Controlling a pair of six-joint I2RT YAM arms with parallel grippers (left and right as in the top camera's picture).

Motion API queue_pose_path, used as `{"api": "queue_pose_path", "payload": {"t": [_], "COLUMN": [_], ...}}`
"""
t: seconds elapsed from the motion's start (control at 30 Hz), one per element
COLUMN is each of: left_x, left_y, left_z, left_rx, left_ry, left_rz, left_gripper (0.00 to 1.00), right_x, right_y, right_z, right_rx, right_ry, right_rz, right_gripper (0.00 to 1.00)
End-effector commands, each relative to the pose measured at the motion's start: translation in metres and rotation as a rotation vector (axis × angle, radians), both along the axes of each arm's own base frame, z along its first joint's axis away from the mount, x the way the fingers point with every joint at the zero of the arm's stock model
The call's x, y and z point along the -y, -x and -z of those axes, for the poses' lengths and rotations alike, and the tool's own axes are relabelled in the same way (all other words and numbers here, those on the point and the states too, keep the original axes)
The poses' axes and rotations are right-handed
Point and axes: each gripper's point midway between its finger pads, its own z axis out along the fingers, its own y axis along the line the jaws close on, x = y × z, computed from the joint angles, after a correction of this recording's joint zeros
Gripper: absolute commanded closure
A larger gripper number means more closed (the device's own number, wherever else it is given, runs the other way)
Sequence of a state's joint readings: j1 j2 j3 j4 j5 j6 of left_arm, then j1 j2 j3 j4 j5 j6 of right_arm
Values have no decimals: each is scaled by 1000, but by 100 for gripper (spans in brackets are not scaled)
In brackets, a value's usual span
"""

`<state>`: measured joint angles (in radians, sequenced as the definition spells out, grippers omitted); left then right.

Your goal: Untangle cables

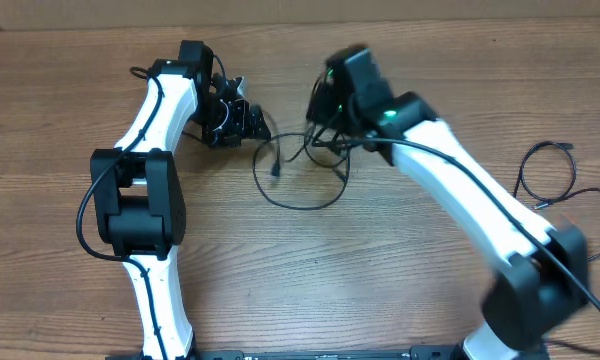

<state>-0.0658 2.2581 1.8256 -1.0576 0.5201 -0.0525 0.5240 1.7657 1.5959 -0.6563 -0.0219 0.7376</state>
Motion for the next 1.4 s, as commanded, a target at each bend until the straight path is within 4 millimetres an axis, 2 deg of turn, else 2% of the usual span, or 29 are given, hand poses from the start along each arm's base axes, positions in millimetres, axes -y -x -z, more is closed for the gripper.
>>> {"api": "queue_pose_path", "payload": {"t": [0.0,0.3,0.47,0.57,0.67,0.73,0.8,0.87,1.0,1.07,1.17,1.37], "left_x": [3,8,14,19,24,31,44,53,59,69,86,95], "left_y": [4,5,6,6,7,11,18,22,27,35,50,70], "left_z": [7,7,7,6,6,5,-3,-11,-17,-29,-56,-88], "left_rx": [-12,-11,-6,-2,0,16,50,72,90,130,224,349], "left_ry": [0,-1,0,0,0,22,101,175,234,329,532,707], "left_rz": [21,32,45,56,69,126,222,275,319,393,511,632], "left_gripper": [21,20,18,17,12,4,1,1,0,0,1,0], "right_x": [6,21,52,69,76,77,77,79,97,101,106,106], "right_y": [3,27,38,44,48,49,48,47,40,39,38,36], "right_z": [-71,-202,-267,-295,-308,-309,-307,-305,-308,-313,-317,-308], "right_rx": [154,523,722,804,844,848,841,833,852,871,889,857], "right_ry": [-57,-173,-216,-248,-263,-264,-260,-251,-227,-232,-236,-218], "right_rz": [-21,-50,33,68,83,84,84,95,179,190,202,201], "right_gripper": [96,96,96,96,96,96,96,96,96,96,96,96]}}
